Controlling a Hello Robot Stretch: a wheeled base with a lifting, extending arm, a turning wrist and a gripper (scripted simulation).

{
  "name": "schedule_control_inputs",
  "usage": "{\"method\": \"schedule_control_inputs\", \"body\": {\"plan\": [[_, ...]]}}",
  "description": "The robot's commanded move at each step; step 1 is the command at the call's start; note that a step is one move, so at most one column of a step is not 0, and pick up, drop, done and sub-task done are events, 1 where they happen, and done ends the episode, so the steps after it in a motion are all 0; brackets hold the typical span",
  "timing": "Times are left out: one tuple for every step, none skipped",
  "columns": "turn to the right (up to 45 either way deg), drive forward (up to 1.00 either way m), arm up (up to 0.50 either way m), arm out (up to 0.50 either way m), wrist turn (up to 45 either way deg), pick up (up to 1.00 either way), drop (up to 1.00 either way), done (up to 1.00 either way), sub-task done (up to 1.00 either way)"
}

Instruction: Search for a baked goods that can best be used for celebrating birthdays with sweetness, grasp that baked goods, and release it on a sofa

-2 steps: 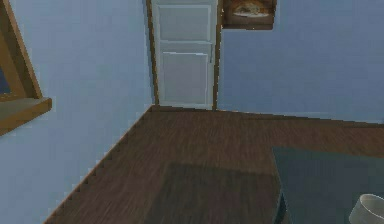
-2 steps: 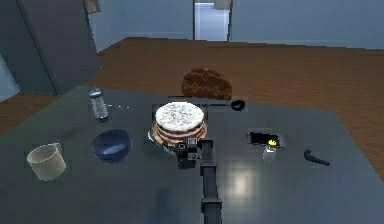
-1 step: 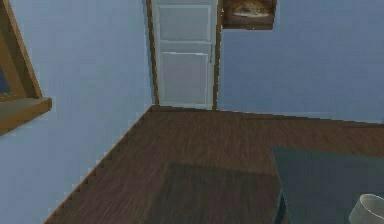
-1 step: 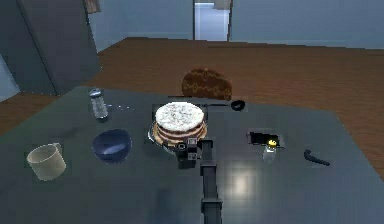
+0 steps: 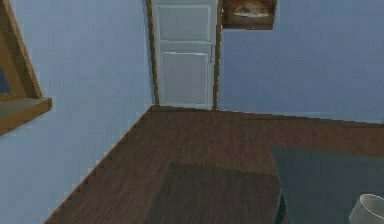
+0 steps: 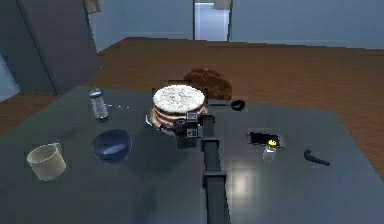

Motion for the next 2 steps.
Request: {"method": "schedule_control_inputs", "body": {"plan": [[0.0,0.00,0.22,0.00,0.0,0.00,0.00,0.00,0.00],[0.0,0.00,0.00,0.00,-45.0,0.00,0.00,0.00,0.00]]}}
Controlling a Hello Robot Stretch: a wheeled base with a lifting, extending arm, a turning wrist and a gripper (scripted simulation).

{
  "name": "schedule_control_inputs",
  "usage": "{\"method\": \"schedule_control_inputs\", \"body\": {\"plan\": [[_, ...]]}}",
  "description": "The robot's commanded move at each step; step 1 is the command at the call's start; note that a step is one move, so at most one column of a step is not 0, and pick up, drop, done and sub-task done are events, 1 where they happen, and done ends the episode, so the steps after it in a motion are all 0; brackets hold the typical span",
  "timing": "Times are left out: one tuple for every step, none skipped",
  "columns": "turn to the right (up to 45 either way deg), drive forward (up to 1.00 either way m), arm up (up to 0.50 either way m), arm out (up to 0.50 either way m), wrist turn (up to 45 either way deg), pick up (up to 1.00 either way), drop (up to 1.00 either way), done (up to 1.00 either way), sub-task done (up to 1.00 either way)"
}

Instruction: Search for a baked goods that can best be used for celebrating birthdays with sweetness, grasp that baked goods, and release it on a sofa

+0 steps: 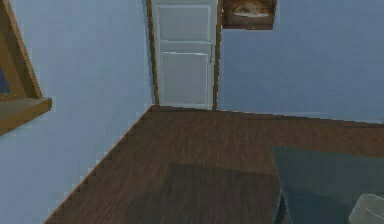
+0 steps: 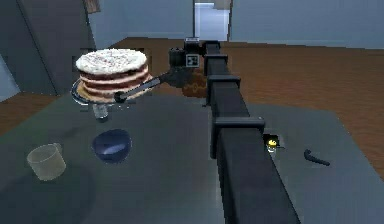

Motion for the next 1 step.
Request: {"method": "schedule_control_inputs", "body": {"plan": [[0.0,0.00,0.00,0.00,-45.0,0.00,0.00,0.00,0.00]]}}
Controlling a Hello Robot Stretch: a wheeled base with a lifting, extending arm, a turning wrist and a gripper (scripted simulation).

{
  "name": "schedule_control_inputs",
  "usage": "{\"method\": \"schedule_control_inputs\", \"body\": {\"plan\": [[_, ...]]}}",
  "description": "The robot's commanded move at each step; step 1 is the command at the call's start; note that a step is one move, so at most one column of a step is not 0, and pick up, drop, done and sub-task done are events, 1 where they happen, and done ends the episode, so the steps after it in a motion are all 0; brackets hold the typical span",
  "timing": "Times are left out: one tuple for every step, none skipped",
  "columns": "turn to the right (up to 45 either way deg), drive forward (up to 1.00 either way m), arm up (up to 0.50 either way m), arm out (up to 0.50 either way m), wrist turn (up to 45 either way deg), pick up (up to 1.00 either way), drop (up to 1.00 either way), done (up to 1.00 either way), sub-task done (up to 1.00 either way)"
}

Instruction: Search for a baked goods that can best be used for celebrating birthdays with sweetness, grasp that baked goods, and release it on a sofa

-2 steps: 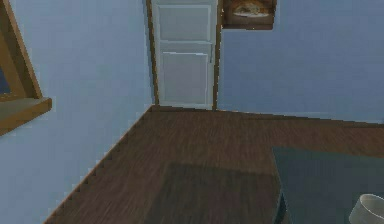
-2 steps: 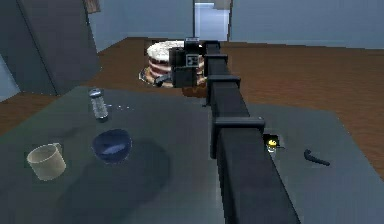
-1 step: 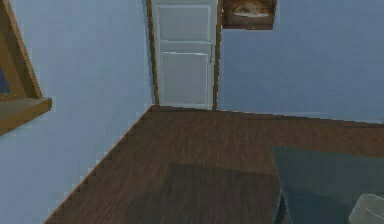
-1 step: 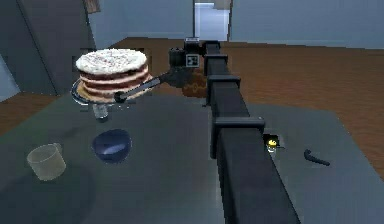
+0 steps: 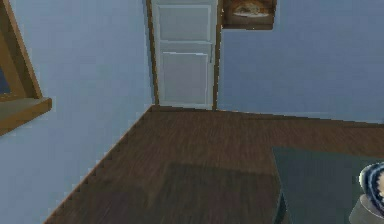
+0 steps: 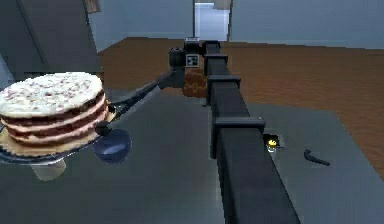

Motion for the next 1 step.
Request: {"method": "schedule_control_inputs", "body": {"plan": [[0.0,0.00,0.00,0.00,-27.0,0.00,0.00,0.00,0.00]]}}
